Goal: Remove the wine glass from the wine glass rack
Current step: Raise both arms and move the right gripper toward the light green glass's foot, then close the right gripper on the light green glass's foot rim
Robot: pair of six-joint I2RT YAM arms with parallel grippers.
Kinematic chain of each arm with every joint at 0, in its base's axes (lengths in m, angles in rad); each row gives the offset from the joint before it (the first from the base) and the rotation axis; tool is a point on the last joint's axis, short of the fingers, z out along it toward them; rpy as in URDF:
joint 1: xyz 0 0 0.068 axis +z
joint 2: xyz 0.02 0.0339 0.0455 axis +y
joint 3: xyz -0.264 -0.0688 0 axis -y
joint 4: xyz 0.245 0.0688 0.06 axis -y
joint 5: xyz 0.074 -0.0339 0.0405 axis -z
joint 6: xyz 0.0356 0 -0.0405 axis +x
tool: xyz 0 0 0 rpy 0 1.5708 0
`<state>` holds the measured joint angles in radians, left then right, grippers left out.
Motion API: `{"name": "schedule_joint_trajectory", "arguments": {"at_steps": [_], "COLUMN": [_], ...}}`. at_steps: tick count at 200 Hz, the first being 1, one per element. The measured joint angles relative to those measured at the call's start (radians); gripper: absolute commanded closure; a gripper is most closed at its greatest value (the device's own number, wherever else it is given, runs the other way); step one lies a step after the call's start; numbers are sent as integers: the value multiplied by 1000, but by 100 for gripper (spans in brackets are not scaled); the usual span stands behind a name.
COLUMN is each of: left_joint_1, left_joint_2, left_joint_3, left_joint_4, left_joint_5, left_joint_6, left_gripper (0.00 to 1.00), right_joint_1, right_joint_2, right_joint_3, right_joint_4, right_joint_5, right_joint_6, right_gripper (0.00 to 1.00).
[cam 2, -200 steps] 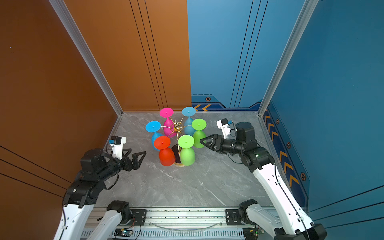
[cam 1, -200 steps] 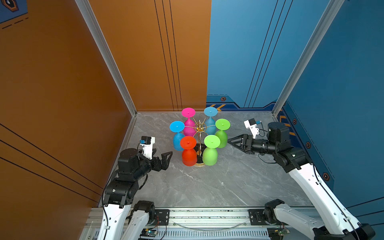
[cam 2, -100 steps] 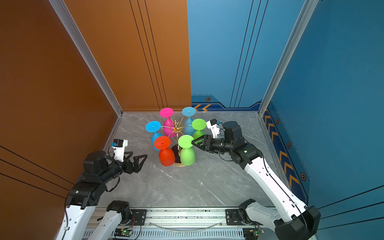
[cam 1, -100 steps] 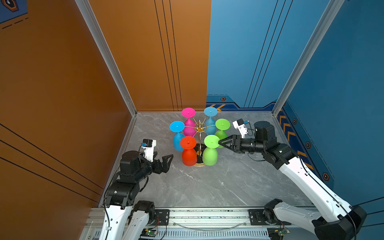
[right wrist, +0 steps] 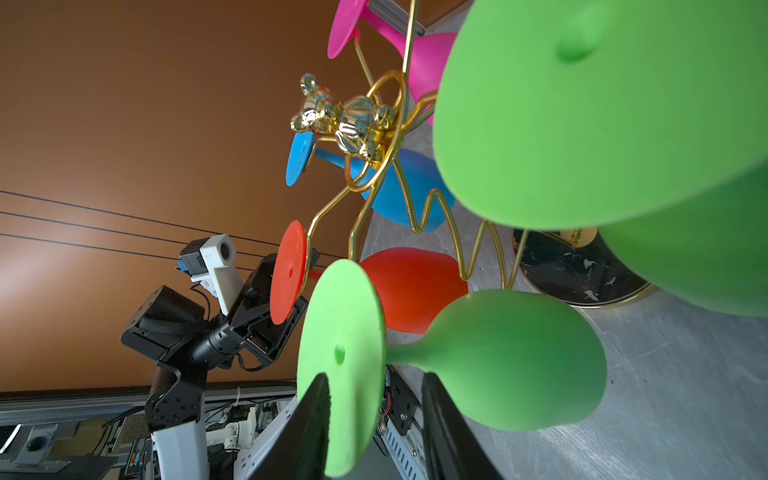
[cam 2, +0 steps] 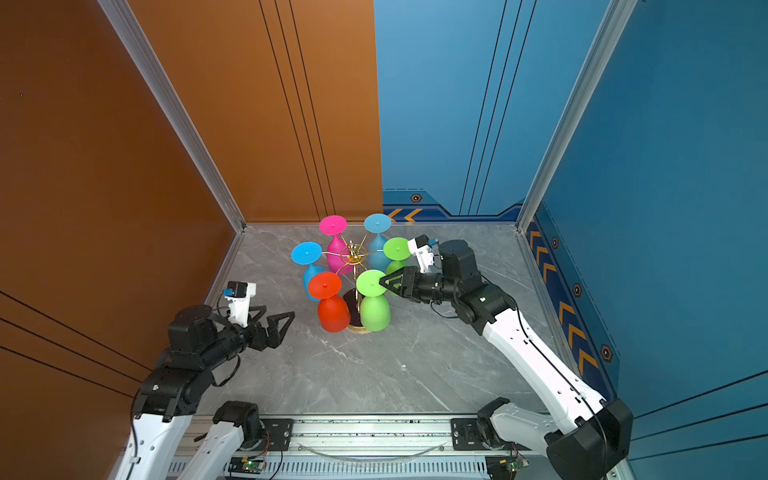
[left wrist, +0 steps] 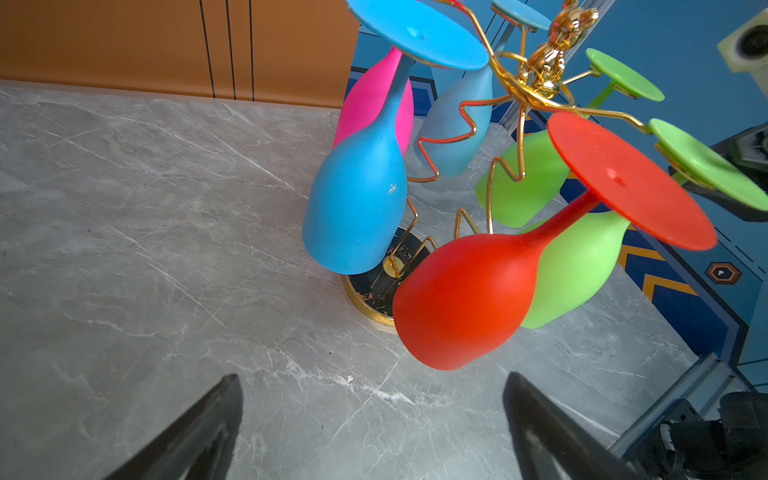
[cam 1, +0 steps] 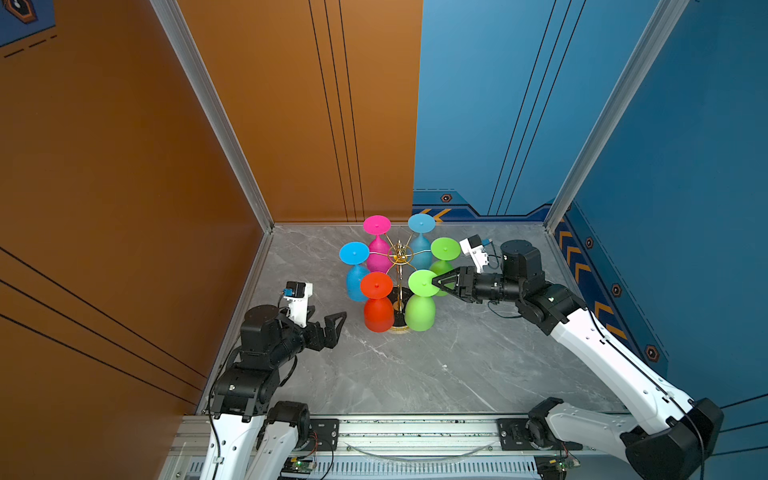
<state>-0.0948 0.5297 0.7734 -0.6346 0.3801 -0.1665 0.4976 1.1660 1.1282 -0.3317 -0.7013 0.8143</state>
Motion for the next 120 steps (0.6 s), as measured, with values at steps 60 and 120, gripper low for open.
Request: {"name": "schedule_joint_trajectory", "arguments": {"at_steps": [60,120], "left_joint_1": [0,0], "left_joint_2": [-1,-7], "left_joint_3": [0,-1], "left_joint_4": [0,-1], "left_joint_5": [0,0], "left_joint_6": [0,0], "left_gripper": [2,2], "right_joint_1": [0,0], "right_joint_2": [3,3], "right_joint_3": [0,0], "right_joint_4": [12,30], "right_joint_5": [3,7], "right_joint_6": [15,29], "right_gripper": [73,82]}}
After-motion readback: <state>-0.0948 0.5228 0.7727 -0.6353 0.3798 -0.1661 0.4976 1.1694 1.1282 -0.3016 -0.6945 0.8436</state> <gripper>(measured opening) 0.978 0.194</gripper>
